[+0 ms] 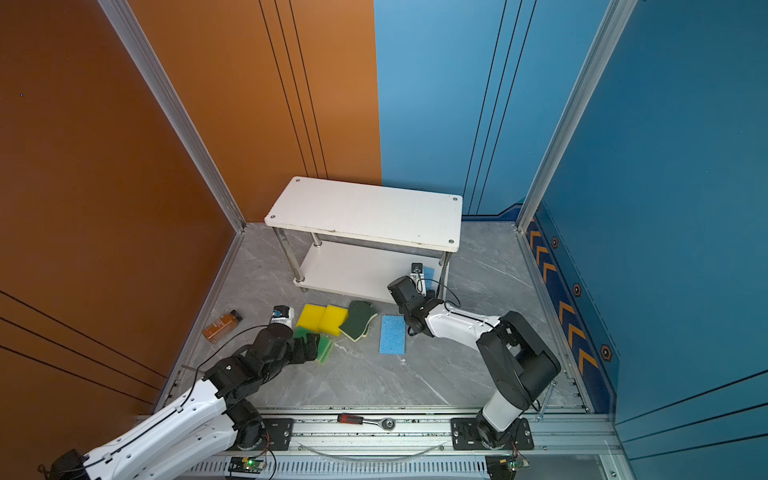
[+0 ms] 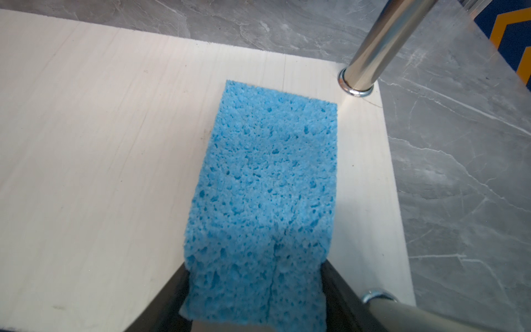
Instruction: Place and organize the cleaning sponges onto the shelf
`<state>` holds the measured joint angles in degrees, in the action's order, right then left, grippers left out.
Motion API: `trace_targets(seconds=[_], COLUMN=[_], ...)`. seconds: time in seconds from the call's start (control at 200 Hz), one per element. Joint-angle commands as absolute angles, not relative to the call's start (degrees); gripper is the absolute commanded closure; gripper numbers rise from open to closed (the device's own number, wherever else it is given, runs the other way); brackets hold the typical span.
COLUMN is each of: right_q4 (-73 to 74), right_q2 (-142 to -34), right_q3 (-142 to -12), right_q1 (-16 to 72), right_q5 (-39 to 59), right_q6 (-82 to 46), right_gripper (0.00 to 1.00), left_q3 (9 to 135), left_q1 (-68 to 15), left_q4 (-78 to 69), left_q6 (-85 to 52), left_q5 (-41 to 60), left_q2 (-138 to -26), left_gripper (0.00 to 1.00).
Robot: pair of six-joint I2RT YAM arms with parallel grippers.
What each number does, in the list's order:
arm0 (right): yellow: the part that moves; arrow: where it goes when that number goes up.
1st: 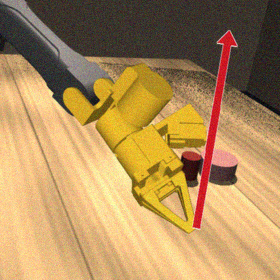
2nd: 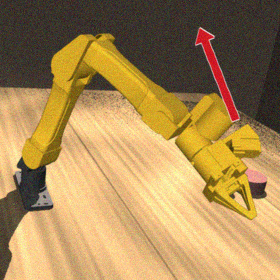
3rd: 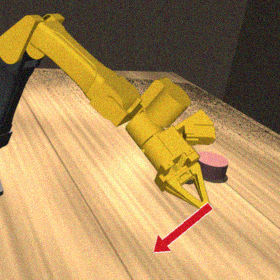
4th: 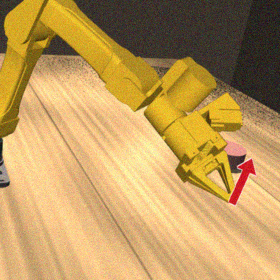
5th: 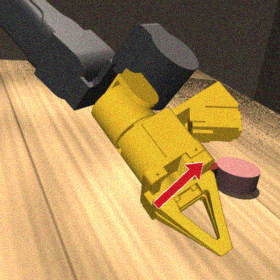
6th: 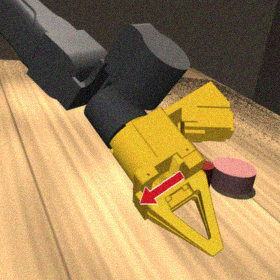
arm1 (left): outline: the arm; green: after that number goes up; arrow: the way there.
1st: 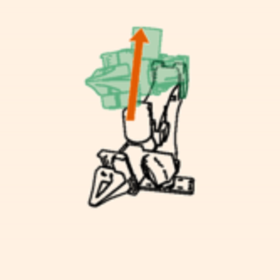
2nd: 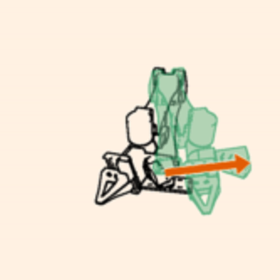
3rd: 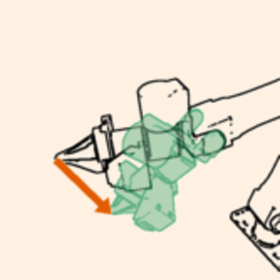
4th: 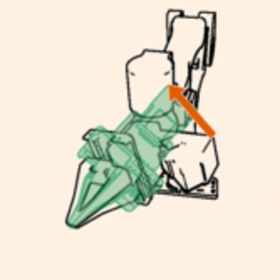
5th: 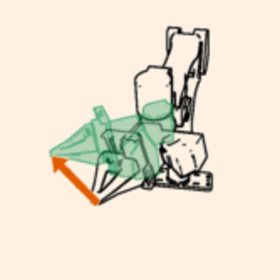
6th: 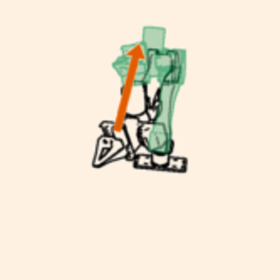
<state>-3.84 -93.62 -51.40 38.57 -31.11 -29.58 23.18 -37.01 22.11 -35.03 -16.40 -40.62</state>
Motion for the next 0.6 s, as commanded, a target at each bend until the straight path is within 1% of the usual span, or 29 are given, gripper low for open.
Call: trace_targets(seconds=[0.0,0.596], right_q4=[-9.08,-9.96], right_q2=[-95.41,-96.69], right_q3=[-50.12,-51.67], right_q1=[38.67,39.18], right_q5=[-29.62,-29.1], right_q6=[-29.35,-30.36], right_gripper=[0.37,0.32], left_q3=[23.33,23.62], left_q1=[-36.21,-36.13], left_q4=[22.05,21.59], left_q6=[-35.34,-35.29], left_q5=[-16.35,-16.17], left_q2=[-40.52,-40.78], left_gripper=[0.02,0.02])
